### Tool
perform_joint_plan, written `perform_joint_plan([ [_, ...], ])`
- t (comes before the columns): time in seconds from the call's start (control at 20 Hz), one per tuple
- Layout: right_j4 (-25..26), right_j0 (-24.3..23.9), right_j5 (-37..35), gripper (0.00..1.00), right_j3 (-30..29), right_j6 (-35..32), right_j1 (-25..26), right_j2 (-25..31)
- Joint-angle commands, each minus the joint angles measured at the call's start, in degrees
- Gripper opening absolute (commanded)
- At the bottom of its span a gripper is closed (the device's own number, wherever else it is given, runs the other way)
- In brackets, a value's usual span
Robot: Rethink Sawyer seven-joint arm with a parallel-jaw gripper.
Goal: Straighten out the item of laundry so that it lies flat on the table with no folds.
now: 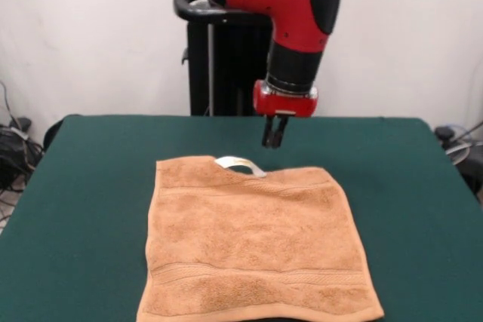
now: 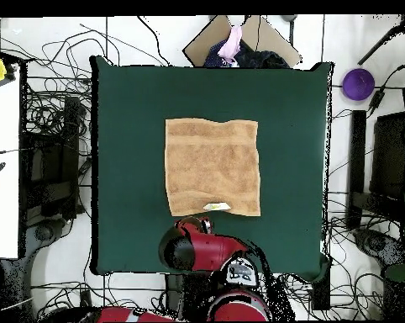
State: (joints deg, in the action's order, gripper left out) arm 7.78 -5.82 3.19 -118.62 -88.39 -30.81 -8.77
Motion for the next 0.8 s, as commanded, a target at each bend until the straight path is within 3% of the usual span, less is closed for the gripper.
perform_joint_plan([
  [0.05,2.8,-5.6,12.9,0.0,0.6,-13.2,2.6,6.8],
  [0.25,3.1,-5.3,18.1,0.0,0.2,-13.9,1.8,6.6],
  [0.4,1.8,-3.8,14.1,0.0,0.2,-11.1,-1.0,4.5],
  [0.6,3.0,-6.1,14.9,0.0,-0.2,-11.2,-1.6,7.1],
  [0.8,0.6,-1.7,12.9,0.0,1.3,-8.5,-2.0,2.7],
])
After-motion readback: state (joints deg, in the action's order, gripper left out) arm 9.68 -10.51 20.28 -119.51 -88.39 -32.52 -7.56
